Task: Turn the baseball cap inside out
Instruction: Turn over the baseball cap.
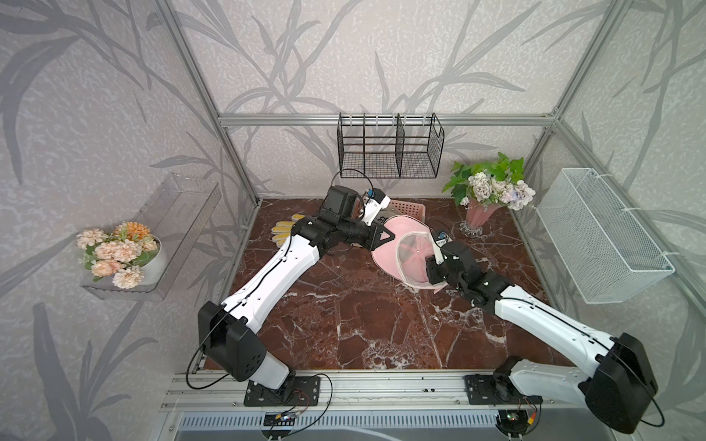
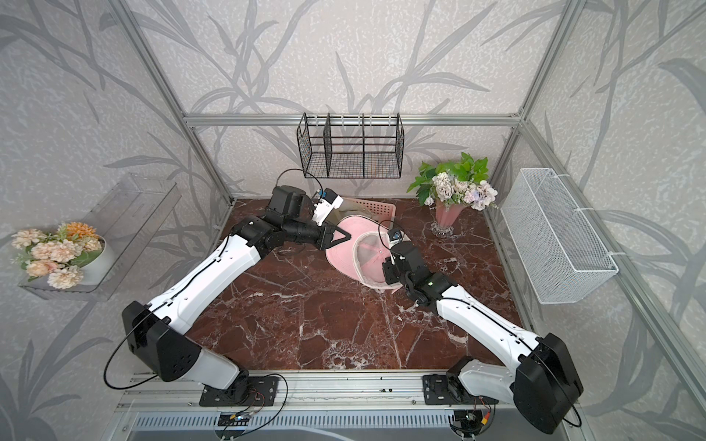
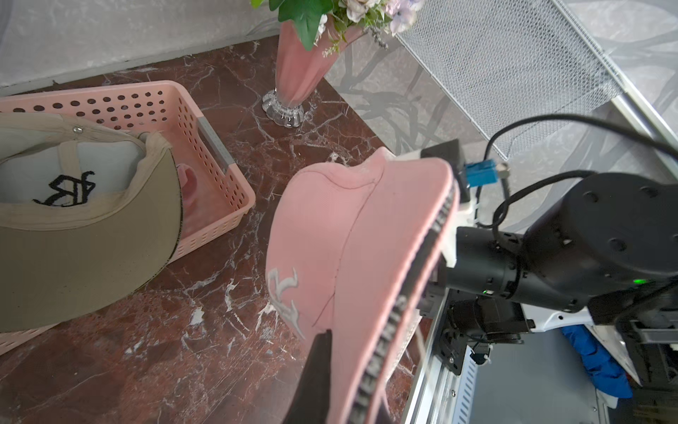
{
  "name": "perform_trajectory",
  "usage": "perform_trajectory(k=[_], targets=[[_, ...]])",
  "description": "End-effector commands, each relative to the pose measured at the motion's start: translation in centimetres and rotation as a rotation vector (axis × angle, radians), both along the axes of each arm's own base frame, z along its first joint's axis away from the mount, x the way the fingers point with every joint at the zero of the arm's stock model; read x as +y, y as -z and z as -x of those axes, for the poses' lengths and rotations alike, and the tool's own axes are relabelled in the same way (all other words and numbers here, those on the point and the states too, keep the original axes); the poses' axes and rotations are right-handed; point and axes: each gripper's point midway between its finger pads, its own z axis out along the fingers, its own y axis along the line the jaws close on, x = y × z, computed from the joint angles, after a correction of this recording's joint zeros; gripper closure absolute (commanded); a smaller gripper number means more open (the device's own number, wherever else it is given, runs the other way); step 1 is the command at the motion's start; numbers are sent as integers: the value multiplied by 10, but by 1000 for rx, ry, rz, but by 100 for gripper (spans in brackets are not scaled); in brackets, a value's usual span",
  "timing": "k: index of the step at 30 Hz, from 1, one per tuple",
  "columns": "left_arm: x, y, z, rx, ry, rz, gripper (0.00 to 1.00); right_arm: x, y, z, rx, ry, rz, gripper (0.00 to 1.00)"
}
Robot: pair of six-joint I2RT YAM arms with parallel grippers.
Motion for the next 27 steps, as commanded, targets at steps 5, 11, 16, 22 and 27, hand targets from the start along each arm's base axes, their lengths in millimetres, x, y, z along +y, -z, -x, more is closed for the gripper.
perform_trajectory(k=[5, 11, 16, 22, 27], targets=[[-1, -29, -9, -139, -20, 6, 100, 32, -73, 16, -163, -166, -299, 44], [7, -57, -20, -324, -86, -47, 100, -9, -103, 11, -93, 3, -545, 42], [6, -72, -10, -543, -68, -150, 100, -44, -101, 10, 125, 134, -711, 41], [5, -81, 0, -748, -64, -232, 100, -38, -97, 16, 334, 212, -846, 36], [9, -83, 6, -921, -113, -250, 100, -33, -95, 16, 391, 247, -957, 36]])
